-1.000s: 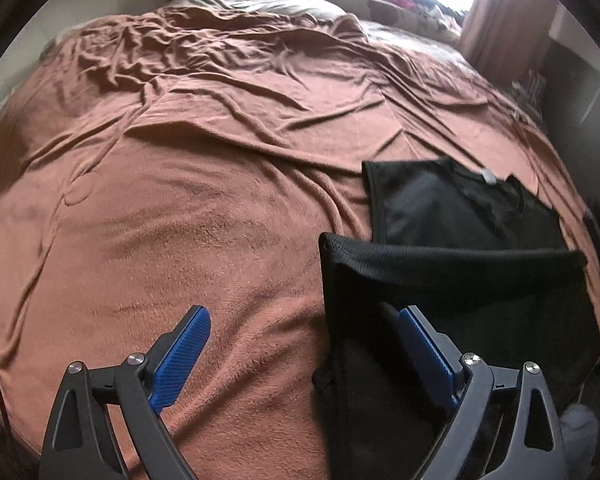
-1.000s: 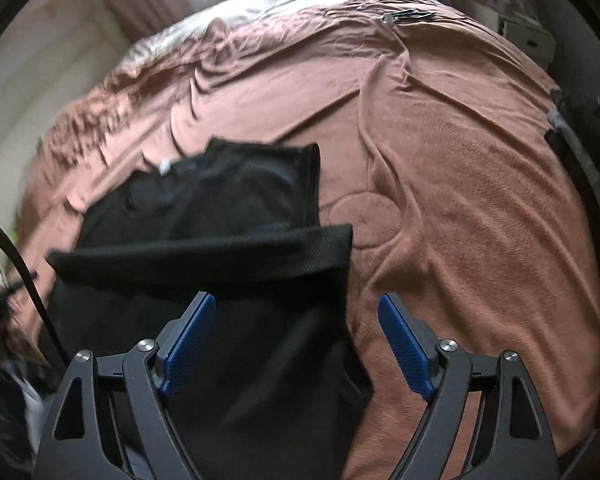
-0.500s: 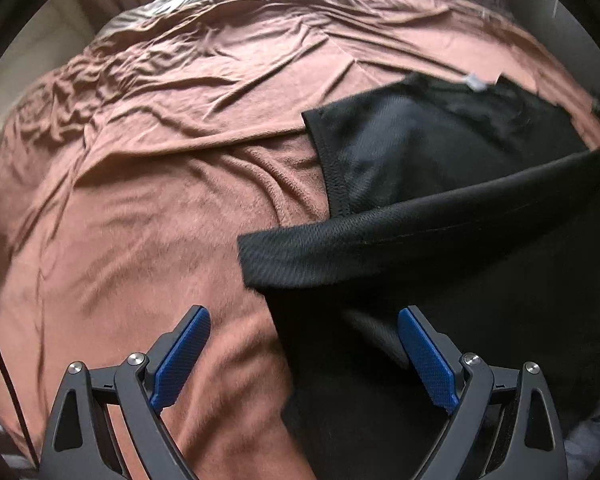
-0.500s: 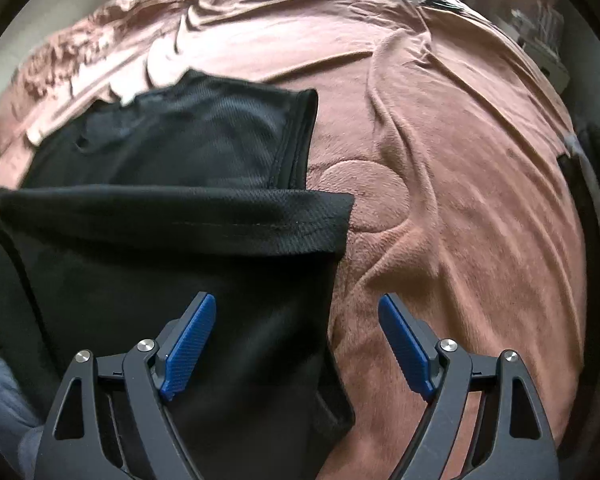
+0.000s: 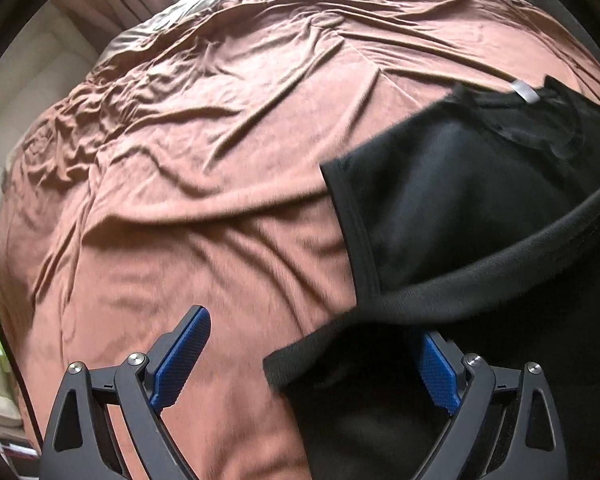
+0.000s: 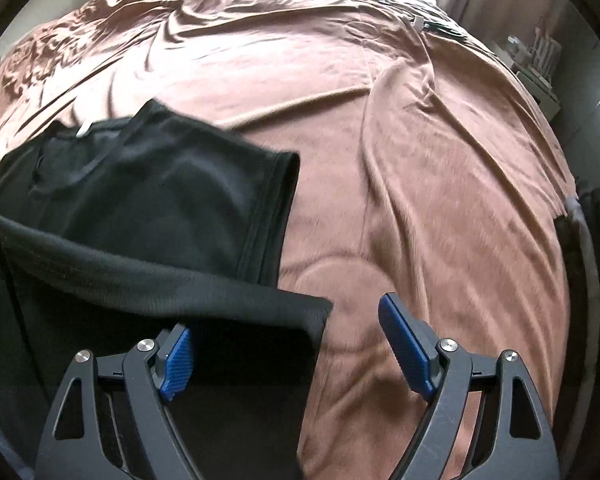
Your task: Fold small clothes
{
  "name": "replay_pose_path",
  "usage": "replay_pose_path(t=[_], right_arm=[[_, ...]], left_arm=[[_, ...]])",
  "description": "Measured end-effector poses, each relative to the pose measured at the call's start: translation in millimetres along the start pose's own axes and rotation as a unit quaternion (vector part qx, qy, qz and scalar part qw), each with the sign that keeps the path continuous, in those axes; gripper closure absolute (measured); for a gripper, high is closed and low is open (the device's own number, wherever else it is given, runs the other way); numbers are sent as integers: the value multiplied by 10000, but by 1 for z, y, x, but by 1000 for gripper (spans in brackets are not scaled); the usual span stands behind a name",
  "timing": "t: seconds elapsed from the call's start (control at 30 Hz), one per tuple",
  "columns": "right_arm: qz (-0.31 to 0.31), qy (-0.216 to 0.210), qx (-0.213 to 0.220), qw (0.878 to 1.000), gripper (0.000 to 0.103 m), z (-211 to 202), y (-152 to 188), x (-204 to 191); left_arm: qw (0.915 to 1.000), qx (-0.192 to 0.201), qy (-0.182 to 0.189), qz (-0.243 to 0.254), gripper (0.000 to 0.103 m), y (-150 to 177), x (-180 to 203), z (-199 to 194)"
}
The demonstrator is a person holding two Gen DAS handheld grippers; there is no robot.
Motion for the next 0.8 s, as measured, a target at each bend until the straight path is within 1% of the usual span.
replay_pose_path(t=[0.03, 0.13, 0.2, 0.27, 0.33, 0.4, 0.47, 0.5, 0.6, 0.67, 0.73, 0.77, 0.8], right_arm=[[52, 12, 48, 10000, 20, 2, -3, 3], [362, 188, 330, 9986, 20, 1, -12, 15], [545, 88, 520, 9971, 21, -3, -15, 18], [596, -50, 676, 9959, 21, -7, -13, 17], [552, -208, 714, 9957, 22, -9, -8, 15], [505, -367, 699, 9956, 27, -9, -2, 11], [493, -507, 655, 9953, 30, -8, 0, 15], [492, -571, 629, 9952, 32, -8, 2, 15], [486, -697, 572, 9947, 38, -4, 8, 18], [486, -766, 549, 9944, 40, -3, 7, 21], [482, -832, 530, 9940, 43, -7, 3, 24], [480, -852, 523, 9938, 44, -10, 3, 27], [475, -866, 515, 9938, 47, -13, 4, 27]], left_arm=[[10000, 10, -19, -37, 6, -5, -1, 1], [9987, 191, -399, -269, 7, -18, -11, -1], [9969, 422, -585, -313, 11, -24, -16, -11], [9960, 610, -548, -352, 12, -26, -20, -20], [9959, 681, -412, -425, 16, -23, -25, -26], [9955, 692, -116, -630, 23, -19, -33, -31], [9933, 688, 288, -878, 26, -15, -42, -34], [9925, 669, 417, -934, 28, -14, -43, -35], [9909, 549, 706, -1006, 36, -4, -43, -35], [9893, 468, 933, -1016, 38, 1, -39, -33], [9899, 414, 983, -934, 39, 4, -33, -29], [9903, 396, 976, -902, 42, 5, -31, -27], [9906, 347, 992, -879, 47, 6, -29, -23]])
Point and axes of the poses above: each gripper's, at about its wrist camera, not at the fingertips, and z roughly the way its jaws point, x to its right, y to its underside, the point moved 4 cm from there along z, roughly the way its jaws point, and after that the axes turned 7 degrees about -y, right-handed, at the moved point
